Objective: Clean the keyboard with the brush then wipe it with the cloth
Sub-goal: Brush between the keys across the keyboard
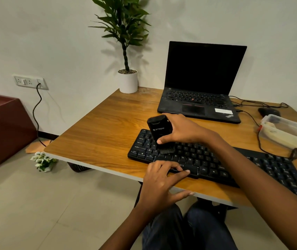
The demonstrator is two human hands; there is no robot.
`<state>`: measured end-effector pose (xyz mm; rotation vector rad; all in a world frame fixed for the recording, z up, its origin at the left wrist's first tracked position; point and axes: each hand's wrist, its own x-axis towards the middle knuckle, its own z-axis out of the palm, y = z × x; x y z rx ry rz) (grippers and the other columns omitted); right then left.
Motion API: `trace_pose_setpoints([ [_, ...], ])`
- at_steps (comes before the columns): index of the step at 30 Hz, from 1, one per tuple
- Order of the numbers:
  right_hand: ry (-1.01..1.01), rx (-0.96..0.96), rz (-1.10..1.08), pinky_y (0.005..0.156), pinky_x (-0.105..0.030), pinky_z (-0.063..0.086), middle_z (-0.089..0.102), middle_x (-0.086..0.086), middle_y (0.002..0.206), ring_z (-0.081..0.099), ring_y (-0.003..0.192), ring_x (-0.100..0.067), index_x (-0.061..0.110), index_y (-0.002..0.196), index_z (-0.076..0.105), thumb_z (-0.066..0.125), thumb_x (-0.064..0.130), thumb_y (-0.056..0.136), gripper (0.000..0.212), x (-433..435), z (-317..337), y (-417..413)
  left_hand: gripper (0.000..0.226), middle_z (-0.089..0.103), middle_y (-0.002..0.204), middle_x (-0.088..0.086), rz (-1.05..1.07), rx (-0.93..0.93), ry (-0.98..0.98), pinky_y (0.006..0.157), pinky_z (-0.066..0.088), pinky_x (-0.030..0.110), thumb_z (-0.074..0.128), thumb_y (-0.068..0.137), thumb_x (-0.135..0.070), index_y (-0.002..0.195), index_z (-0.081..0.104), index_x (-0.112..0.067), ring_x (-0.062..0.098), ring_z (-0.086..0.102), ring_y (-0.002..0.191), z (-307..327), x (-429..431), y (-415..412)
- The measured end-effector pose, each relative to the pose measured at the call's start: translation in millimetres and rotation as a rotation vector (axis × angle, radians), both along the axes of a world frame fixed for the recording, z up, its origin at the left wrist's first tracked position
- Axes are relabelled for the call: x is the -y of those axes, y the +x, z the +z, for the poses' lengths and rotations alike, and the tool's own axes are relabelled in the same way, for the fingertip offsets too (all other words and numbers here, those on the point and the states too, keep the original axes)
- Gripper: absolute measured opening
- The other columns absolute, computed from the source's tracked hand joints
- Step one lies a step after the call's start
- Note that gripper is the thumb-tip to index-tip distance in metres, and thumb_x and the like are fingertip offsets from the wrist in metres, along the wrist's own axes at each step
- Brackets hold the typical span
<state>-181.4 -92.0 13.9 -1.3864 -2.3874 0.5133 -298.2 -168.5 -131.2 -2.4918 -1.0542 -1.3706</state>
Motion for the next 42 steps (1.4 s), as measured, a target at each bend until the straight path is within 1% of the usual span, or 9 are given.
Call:
trace_pose_setpoints([
  [4, -0.025, -0.227, -0.013, 0.088, -0.022, 0.043, 0.057, 0.003, 0.113, 0.054, 0.107, -0.013, 0.016, 0.124, 0.047, 0.078, 0.026, 0.072, 0.062, 8, -17, -8, 0.047, 0.058, 0.108, -0.01, 0.0, 0.006, -0.003, 0.081, 0.035, 0.027, 0.062, 0.077, -0.064, 0.109, 0.069, -0.03, 0.011, 0.051, 0.098, 0, 1, 1],
  [9, -0.058, 0.042, 0.031, 0.088, -0.028, 0.043, 0.056, 0.001, 0.117, 0.051, 0.103, -0.012, 0.015, 0.126, 0.045, 0.077, 0.03, 0.073, 0.063, 2, -7, 8, 0.047, 0.057, 0.108, -0.011, 0.002, 0.007, -0.007, 0.082, 0.034, 0.025, 0.062, 0.077, -0.064, 0.109, 0.068, -0.03, 0.01, 0.05, 0.099, 1, 0, 0],
  [14, -0.045, -0.189, -0.007, 0.084, -0.019, 0.044, 0.056, 0.01, 0.11, 0.052, 0.103, -0.008, 0.022, 0.12, 0.047, 0.078, 0.03, 0.072, 0.058, 1, -11, -4, 0.047, 0.056, 0.109, -0.012, 0.008, 0.0, -0.018, 0.081, 0.034, 0.025, 0.059, 0.078, -0.065, 0.11, 0.068, -0.031, 0.01, 0.05, 0.099, 0, 0, 1],
  [19, 0.153, -0.093, -0.108, 0.068, -0.025, 0.042, 0.058, 0.003, 0.102, 0.053, 0.088, -0.014, 0.013, 0.128, 0.042, 0.074, 0.035, 0.075, 0.065, -2, -25, -5, 0.047, 0.058, 0.108, -0.01, 0.008, -0.002, -0.005, 0.081, 0.035, 0.026, 0.06, 0.078, -0.065, 0.109, 0.068, -0.03, 0.011, 0.051, 0.098, 1, 0, 0],
  [24, 0.063, -0.281, -0.088, 0.087, -0.031, 0.048, 0.06, -0.001, 0.113, 0.056, 0.1, -0.014, 0.012, 0.123, 0.048, 0.078, 0.028, 0.071, 0.062, 7, -32, -9, 0.047, 0.057, 0.108, -0.01, 0.01, -0.008, -0.003, 0.081, 0.034, 0.025, 0.061, 0.078, -0.065, 0.11, 0.067, -0.031, 0.011, 0.051, 0.098, 0, 0, 1],
  [29, 0.201, -0.154, -0.161, 0.076, -0.039, 0.051, 0.065, -0.006, 0.104, 0.061, 0.09, -0.022, 0.013, 0.123, 0.046, 0.075, 0.037, 0.073, 0.063, 3, -36, -12, 0.047, 0.058, 0.108, -0.01, 0.009, -0.01, -0.016, 0.081, 0.035, 0.026, 0.061, 0.078, -0.064, 0.11, 0.068, -0.031, 0.011, 0.051, 0.099, 0, 0, 0],
  [35, 0.112, -0.363, -0.21, 0.08, -0.024, 0.046, 0.061, -0.002, 0.112, 0.055, 0.095, -0.012, 0.01, 0.123, 0.048, 0.078, 0.028, 0.072, 0.062, 8, -44, -11, 0.047, 0.058, 0.108, -0.01, 0.0, -0.005, -0.021, 0.08, 0.035, 0.027, 0.062, 0.078, -0.063, 0.11, 0.068, -0.03, 0.011, 0.051, 0.099, 0, 0, 0],
  [39, 0.188, -0.311, -0.256, 0.079, -0.039, 0.052, 0.065, -0.006, 0.106, 0.061, 0.093, -0.02, 0.011, 0.124, 0.046, 0.076, 0.034, 0.073, 0.063, 5, -43, -10, 0.047, 0.057, 0.108, -0.01, -0.004, -0.009, -0.017, 0.081, 0.034, 0.026, 0.061, 0.078, -0.063, 0.11, 0.067, -0.03, 0.011, 0.05, 0.099, 0, 0, 0],
  [42, 0.213, -0.335, -0.236, 0.076, -0.038, 0.053, 0.065, -0.004, 0.101, 0.062, 0.088, -0.02, 0.011, 0.119, 0.049, 0.076, 0.032, 0.072, 0.058, 10, -43, -15, 0.047, 0.059, 0.108, -0.009, -0.007, -0.011, -0.012, 0.08, 0.034, 0.026, 0.061, 0.078, -0.063, 0.11, 0.068, -0.03, 0.011, 0.051, 0.099, -1, 0, 0],
])
